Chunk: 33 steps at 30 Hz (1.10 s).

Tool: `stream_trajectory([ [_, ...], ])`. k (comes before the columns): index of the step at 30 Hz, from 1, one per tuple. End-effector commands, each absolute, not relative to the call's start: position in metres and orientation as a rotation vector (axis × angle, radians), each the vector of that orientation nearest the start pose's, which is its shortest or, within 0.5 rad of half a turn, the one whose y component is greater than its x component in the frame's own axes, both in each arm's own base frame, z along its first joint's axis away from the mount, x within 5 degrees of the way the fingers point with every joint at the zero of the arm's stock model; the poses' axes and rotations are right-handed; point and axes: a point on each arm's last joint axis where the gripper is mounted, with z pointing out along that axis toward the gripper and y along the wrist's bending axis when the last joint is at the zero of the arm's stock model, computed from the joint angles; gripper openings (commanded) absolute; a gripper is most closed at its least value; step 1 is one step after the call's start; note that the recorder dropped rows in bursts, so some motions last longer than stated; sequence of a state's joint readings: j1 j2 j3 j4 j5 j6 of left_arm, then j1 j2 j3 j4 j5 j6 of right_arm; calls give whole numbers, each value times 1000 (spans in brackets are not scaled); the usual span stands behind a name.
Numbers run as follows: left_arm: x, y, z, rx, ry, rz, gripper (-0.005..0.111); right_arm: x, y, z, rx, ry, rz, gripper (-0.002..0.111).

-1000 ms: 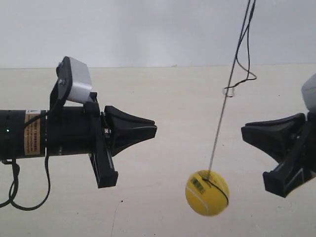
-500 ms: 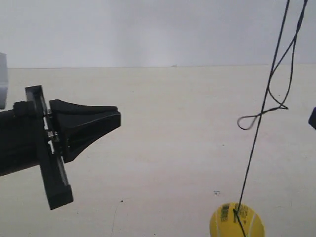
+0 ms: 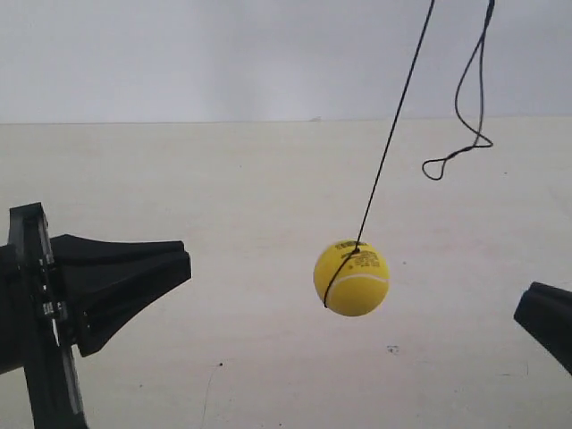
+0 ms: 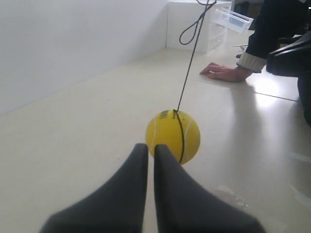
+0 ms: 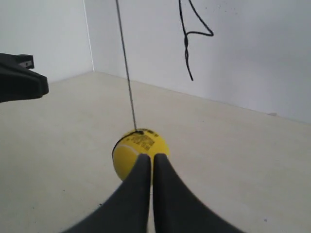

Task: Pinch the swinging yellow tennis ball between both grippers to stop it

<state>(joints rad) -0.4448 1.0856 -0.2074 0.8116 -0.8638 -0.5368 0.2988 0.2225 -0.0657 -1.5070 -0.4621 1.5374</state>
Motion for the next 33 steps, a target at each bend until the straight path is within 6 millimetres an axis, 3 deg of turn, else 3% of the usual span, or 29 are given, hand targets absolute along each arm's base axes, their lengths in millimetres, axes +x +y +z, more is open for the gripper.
stream_trajectory([
  [1,133,-122,222,825,1504,-849,5,54,57,225,-510,1540,654,0],
  [6,145,-138,211,893,1553,-993,5,60,66,219,-576,1621,725,0],
  [11,151,-150,188,915,1551,-1158,5,72,73,205,-645,1748,738,0],
  [20,154,-192,161,1082,1555,-1266,5,77,88,203,-739,1719,930,0],
  [27,160,-223,155,1181,1552,-1251,5,83,89,195,-766,1771,896,0],
  [30,165,-226,151,1173,1570,-1219,5,83,88,195,-778,1766,878,0],
  [33,166,-226,151,1153,1568,-1209,5,89,83,189,-757,1825,753,0],
])
